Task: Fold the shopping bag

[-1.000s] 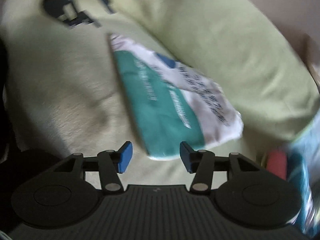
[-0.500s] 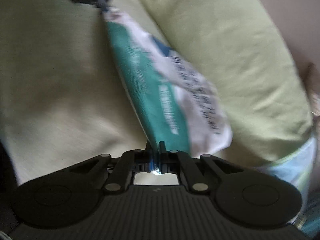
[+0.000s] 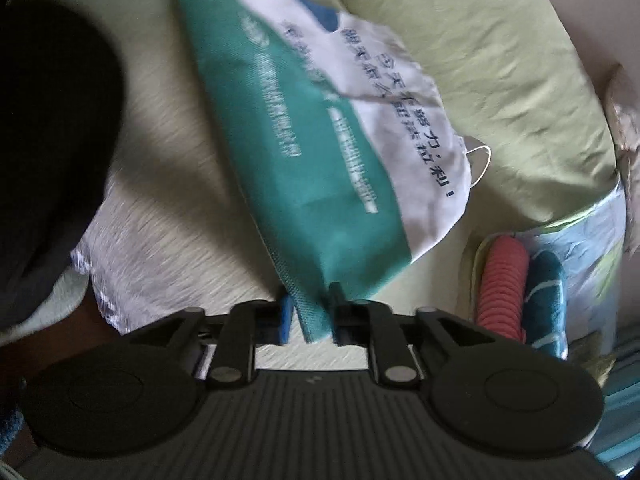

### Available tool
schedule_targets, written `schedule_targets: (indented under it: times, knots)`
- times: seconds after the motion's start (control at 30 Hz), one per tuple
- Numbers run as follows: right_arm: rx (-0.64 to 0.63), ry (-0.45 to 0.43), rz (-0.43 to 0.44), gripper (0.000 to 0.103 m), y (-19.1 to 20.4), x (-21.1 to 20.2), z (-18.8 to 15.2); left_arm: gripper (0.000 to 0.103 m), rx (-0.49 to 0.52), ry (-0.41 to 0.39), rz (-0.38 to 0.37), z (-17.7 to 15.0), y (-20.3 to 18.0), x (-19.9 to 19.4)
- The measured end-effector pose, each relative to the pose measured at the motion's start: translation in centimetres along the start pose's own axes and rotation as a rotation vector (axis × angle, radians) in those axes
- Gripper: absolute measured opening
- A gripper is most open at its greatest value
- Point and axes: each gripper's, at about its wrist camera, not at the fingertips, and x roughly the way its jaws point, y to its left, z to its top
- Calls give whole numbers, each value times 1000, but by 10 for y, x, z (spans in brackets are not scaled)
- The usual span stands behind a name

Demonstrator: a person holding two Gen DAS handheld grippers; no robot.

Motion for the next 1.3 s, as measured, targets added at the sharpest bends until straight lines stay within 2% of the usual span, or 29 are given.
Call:
schedule_targets:
  times: [0.03,0.07,0.1,0.13,0.23,0.3,0.33,0.37,0.4,0.43,0.5,0.6,0.63,0.77,0.83,0.87,0.93,1.07,1.1,1.13,1.27,1.3]
  knots:
    - [21,6,-10,18,0,-3,0,22,-67,4,-10,-3,7,-5]
    - [62,10,-12,28,-3,-5,0,23,-148,9,-19,-5,17,-8]
    - [113,8,-13,34,-7,-10,0,30,-247,15,-33,-7,28,-10]
    - [168,2,-9,38,-12,-15,-1,42,-365,16,-53,-10,41,-13]
    - [355,-4,1,38,-29,-33,-8,45,-730,-3,-132,-19,76,-15]
    - [469,-28,31,38,-39,-44,-13,45,-935,-10,-180,-27,89,-15]
    - [529,-41,49,38,-44,-50,-15,45,-1018,-14,-190,-28,93,-12]
    - [526,-43,49,38,-43,-50,-15,45,-1058,-11,-167,-27,94,-8]
    - [499,-40,41,38,-41,-49,-15,45,-1031,4,-114,-21,92,-5]
    - [437,-36,14,38,-34,-48,-14,45,-930,18,-62,-13,86,-4]
    - [272,-23,-29,38,-18,-40,-13,45,-641,37,16,4,66,-3]
    - [110,-34,-56,38,0,-28,-13,46,-160,35,81,16,26,1]
    - [66,-42,-66,38,5,-23,-12,49,-38,35,94,16,17,5]
    - [-67,-98,-132,36,22,-9,-7,49,318,17,170,5,-4,26]
    - [-38,-107,-107,20,16,-6,-1,47,428,-5,198,3,-10,32]
    - [-11,-108,-85,7,9,-5,3,47,475,-16,214,1,-13,36]
    - [31,-113,-63,6,-2,-3,9,47,549,-40,246,-3,-16,43]
    - [97,-138,-63,6,-24,-8,17,46,629,-65,333,-9,-21,55]
    - [121,-155,-60,5,-31,-12,18,28,608,-48,333,-7,-18,57]
    - [145,-172,-58,4,-38,-18,20,21,535,-26,309,-1,-12,57]
    - [143,-211,-88,2,-67,-38,28,15,217,-36,230,24,39,36]
    - [133,-225,-94,1,-79,-46,31,15,171,-46,239,30,54,27]
